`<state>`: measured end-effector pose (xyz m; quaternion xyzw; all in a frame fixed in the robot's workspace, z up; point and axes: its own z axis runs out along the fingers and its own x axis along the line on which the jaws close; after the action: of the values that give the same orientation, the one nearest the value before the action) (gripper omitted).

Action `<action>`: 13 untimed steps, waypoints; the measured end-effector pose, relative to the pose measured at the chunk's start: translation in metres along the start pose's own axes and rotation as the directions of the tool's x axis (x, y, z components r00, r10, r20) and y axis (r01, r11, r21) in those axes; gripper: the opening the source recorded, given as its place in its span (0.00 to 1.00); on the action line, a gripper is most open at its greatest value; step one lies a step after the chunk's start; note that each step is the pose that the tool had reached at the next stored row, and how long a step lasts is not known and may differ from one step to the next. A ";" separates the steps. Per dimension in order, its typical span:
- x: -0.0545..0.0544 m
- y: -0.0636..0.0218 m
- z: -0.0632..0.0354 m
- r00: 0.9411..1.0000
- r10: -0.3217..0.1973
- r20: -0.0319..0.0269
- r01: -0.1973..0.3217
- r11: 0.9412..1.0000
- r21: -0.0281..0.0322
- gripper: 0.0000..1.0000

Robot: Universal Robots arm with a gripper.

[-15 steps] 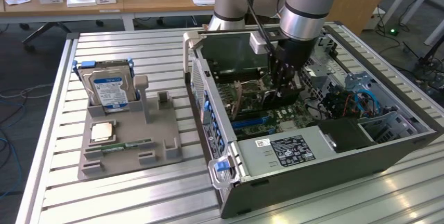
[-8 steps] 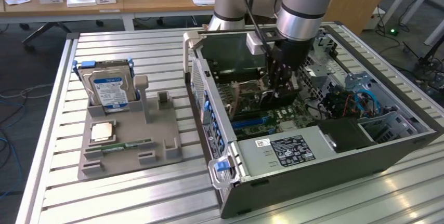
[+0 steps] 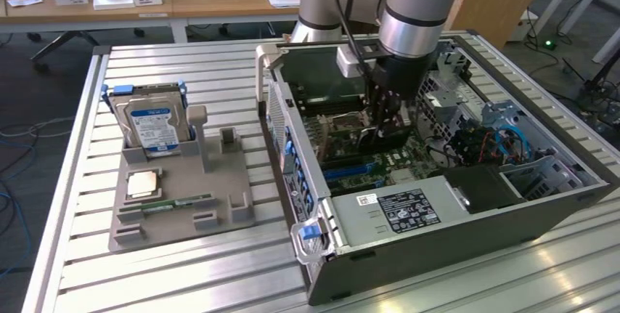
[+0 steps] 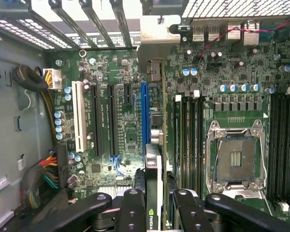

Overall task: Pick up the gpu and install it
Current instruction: 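Insert the gpu into the slot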

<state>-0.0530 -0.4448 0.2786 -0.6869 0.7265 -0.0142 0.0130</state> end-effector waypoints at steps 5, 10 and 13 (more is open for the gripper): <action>0.003 0.0025 -0.0001 1.000 0.000 0.000 0.000 1.000 0.001 0.27; 0.005 0.0044 -0.0002 1.000 0.000 0.000 0.000 1.000 0.002 0.27; 0.006 0.0075 -0.0003 1.000 0.000 0.000 0.000 1.000 0.004 0.27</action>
<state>-0.0608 -0.4499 0.2786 -0.6869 0.7265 -0.0155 0.0143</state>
